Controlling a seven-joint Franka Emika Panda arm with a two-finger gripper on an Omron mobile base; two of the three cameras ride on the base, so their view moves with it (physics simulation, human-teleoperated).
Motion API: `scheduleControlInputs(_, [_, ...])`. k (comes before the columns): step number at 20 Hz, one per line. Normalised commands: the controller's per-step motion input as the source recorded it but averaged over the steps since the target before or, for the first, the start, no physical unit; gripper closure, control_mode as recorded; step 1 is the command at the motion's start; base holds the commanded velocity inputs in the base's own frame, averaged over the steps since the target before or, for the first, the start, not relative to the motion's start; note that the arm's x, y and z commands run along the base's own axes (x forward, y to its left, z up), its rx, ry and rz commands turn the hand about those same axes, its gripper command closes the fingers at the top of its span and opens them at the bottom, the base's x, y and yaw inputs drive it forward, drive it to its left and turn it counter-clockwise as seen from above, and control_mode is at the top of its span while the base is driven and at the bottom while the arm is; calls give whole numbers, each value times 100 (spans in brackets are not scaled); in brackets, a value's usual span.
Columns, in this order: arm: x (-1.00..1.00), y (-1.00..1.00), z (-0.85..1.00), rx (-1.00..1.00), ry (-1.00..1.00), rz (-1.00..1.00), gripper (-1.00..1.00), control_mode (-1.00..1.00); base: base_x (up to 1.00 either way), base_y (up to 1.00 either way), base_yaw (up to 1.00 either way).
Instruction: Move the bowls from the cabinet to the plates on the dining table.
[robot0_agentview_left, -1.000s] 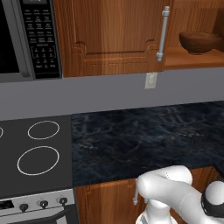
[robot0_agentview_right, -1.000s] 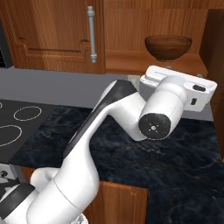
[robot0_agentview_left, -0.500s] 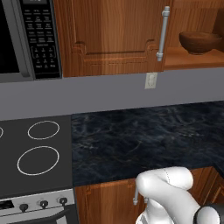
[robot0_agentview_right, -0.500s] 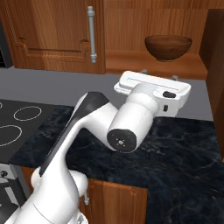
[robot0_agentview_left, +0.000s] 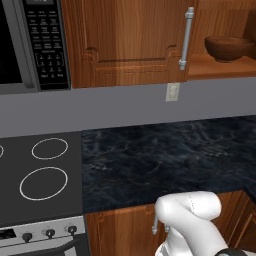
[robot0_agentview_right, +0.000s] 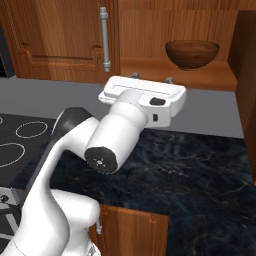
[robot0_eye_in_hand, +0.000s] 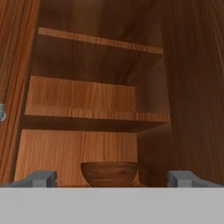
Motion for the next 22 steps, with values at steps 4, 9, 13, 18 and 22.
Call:
scheduleControlInputs(4, [-13, 57, 34, -7, -3, 0, -100, -100, 0, 0, 0])
scheduleControlInputs(9, [-16, 60, 22, -1, -4, 0, -100, -100, 0, 0, 0])
scheduleControlInputs(13, [-8, 59, 10, 1, -2, 0, -100, -100, 0, 0, 0])
scheduleControlInputs(18, [-1, 57, 3, 2, -2, 0, -100, -100, 0, 0, 0])
scheduleControlInputs(22, [2, 51, 0, 1, -8, -3, -100, -100, 0, 0, 0])
